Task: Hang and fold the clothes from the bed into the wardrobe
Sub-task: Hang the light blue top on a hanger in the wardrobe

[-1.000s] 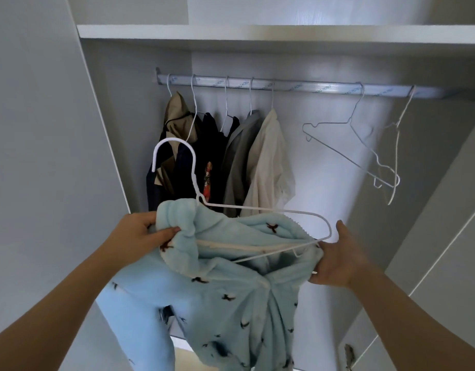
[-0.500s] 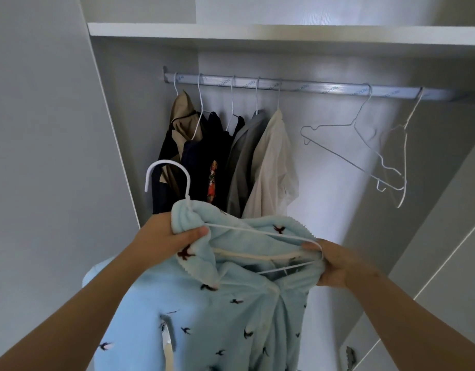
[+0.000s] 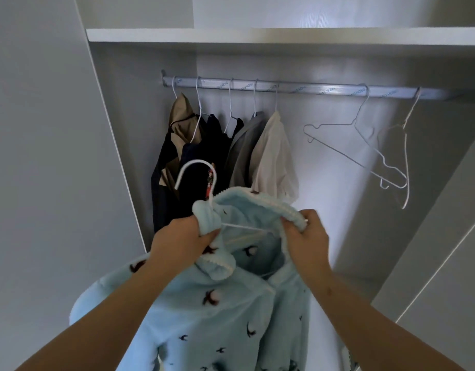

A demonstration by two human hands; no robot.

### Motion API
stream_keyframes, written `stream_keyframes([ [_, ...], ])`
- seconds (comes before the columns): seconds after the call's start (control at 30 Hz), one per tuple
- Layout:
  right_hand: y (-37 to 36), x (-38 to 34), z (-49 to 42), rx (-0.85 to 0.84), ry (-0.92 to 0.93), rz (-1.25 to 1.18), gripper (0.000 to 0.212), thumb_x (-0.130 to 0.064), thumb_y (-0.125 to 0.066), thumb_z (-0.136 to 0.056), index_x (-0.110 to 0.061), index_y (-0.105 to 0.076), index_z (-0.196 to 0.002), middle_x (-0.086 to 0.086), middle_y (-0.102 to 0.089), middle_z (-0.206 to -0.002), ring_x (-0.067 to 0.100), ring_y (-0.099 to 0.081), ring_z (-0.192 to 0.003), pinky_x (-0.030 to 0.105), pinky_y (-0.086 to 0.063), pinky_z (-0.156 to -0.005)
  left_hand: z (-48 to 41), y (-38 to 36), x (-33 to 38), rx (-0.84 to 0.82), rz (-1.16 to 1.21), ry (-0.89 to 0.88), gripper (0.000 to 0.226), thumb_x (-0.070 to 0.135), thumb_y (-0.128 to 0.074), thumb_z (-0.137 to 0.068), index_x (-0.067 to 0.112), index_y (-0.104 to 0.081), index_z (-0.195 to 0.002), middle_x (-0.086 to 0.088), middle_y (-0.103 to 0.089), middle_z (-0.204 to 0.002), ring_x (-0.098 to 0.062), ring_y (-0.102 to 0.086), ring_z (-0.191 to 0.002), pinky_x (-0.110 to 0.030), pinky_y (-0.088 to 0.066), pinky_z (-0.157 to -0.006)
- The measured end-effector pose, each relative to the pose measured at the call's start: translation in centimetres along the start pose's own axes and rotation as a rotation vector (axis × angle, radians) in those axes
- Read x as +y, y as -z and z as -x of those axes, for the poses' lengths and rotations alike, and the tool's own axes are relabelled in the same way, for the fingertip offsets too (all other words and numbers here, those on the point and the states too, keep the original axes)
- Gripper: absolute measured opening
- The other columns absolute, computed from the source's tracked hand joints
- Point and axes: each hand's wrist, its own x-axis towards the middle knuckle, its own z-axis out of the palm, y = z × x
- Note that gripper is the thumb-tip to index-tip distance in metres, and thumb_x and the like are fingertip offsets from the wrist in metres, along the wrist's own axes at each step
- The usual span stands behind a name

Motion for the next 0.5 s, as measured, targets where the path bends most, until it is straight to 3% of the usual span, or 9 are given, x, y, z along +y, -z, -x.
stream_keyframes([
  [0.13, -1.0, -1.1, 1.8, -0.514, 0.271, 0.280, 0.014, -0.033, -0.062, -0.087, -0.024, -0.052, -0.081, -0.012, -0.053, -0.062, 0.001, -0.049, -0.055, 0.016, -0.040, -0.052, -0.6, 0.9, -0.3, 0.054, 0.178, 0.029, 0.025, 0.057, -0.059, -0.079, 0.036, -0.049, -0.070, 0.021, -0.051, -0.065, 0.004, -0.047, -0.061, -0.015, -0.031, -0.051],
  [0.2, -0.6, -2.0, 1.6, -0.658, 0.339, 0.284, 0.027, -0.047, -0.053, -0.089, -0.022, -0.064, -0.087, -0.007, -0.060, -0.066, 0.007, -0.054, -0.060, 0.027, -0.047, -0.061, -0.4, 1.1, -0.4, 0.042, 0.225, -0.011, 0.021, 0.055, -0.062, -0.078, 0.038, -0.050, -0.071, 0.023, -0.051, -0.065, 0.009, -0.045, -0.061, -0.013, -0.031, -0.052],
  [0.27, 0.2, -2.5, 0.6, -0.396, 0.503, 0.277, 0.042, -0.050, -0.044, -0.088, -0.018, -0.070, -0.094, -0.003, -0.067, -0.078, 0.013, -0.059, -0.069, 0.028, -0.047, -0.067, -0.2, 1.6, -0.5, 0.042, 0.281, -0.036, 0.021, 0.058, -0.062, -0.074, 0.040, -0.052, -0.070, 0.024, -0.052, -0.066, 0.009, -0.047, -0.063, -0.014, -0.035, -0.054],
  [0.33, 1.3, -2.4, -0.9, -0.057, 0.631, 0.468, 0.038, -0.043, -0.044, -0.091, -0.015, -0.068, -0.100, 0.003, -0.065, -0.090, 0.021, -0.058, -0.082, 0.031, -0.043, -0.072, -0.1, 2.4, -0.6, 0.044, 0.345, -0.043, 0.024, 0.065, -0.057, -0.065, 0.042, -0.053, -0.070, 0.023, -0.055, -0.068, 0.006, -0.052, -0.067, -0.018, -0.040, -0.058],
  [0.37, 1.8, -2.3, -1.7, -0.068, 0.610, 0.595, 0.033, -0.041, -0.045, -0.093, -0.017, -0.066, -0.100, 0.002, -0.062, -0.093, 0.023, -0.056, -0.087, 0.032, -0.040, -0.075, -0.1, 2.8, -0.6, 0.049, 0.361, -0.044, 0.025, 0.066, -0.056, -0.063, 0.043, -0.054, -0.070, 0.023, -0.056, -0.068, 0.005, -0.053, -0.068, -0.018, -0.041, -0.059],
  [0.4, 2.1, -2.0, -2.2, -0.194, 0.525, 0.683, 0.031, -0.043, -0.042, -0.095, -0.020, -0.063, -0.093, -0.001, -0.058, -0.089, 0.022, -0.056, -0.088, 0.029, -0.038, -0.073, 0.0, 3.1, -0.6, 0.052, 0.369, -0.047, 0.022, 0.065, -0.059, -0.064, 0.044, -0.053, -0.070, 0.023, -0.056, -0.068, 0.005, -0.053, -0.068, -0.017, -0.040, -0.058],
  [0.47, 2.0, -1.4, -2.2, -0.497, 0.301, 0.753, 0.041, -0.052, -0.031, -0.095, -0.023, -0.049, -0.072, -0.007, -0.052, -0.070, 0.018, -0.055, -0.075, 0.024, -0.033, -0.060, 0.1, 3.2, -0.2, 0.061, 0.346, -0.075, 0.018, 0.057, -0.065, -0.071, 0.046, -0.052, -0.069, 0.026, -0.055, -0.066, 0.008, -0.051, -0.066, -0.015, -0.038, -0.057],
  [0.5, 1.6, -1.3, -1.8, -0.561, 0.259, 0.742, 0.044, -0.055, -0.028, -0.094, -0.024, -0.043, -0.067, -0.007, -0.049, -0.064, 0.016, -0.052, -0.067, 0.024, -0.032, -0.057, 0.1, 3.0, 0.1, 0.062, 0.318, -0.098, 0.018, 0.054, -0.067, -0.073, 0.046, -0.052, -0.068, 0.026, -0.053, -0.065, 0.009, -0.049, -0.065, -0.014, -0.036, -0.056],
])
